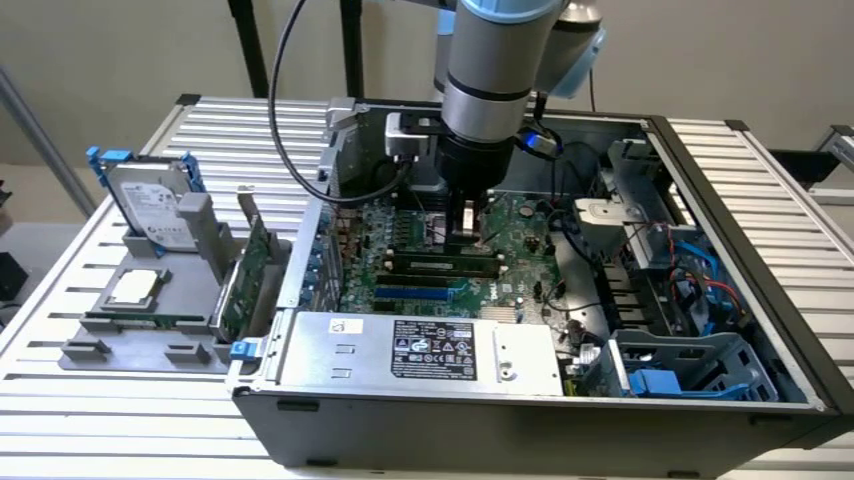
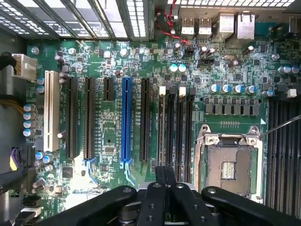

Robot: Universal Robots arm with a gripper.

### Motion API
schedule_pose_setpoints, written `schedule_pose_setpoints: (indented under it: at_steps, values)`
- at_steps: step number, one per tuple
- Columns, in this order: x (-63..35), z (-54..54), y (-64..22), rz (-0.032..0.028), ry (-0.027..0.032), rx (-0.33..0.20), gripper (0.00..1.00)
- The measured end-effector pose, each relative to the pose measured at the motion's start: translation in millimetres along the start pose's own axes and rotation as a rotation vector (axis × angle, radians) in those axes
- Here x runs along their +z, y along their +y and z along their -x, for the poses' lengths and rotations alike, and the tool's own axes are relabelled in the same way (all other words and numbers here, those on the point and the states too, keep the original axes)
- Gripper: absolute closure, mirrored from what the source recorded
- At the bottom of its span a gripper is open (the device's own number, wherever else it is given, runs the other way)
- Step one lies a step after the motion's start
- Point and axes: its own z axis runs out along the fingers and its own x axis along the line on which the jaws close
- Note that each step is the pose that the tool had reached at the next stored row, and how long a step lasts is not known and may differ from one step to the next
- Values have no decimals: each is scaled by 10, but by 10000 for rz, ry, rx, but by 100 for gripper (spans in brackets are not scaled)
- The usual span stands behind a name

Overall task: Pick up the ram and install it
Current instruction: 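Press down the ram until it locks into place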

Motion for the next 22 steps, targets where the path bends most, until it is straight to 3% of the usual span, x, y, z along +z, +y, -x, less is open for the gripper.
schedule_pose_setpoints:
  at_steps: [22]
  values:
    - [-1, 0, 0, 1, 2, 1, 100]
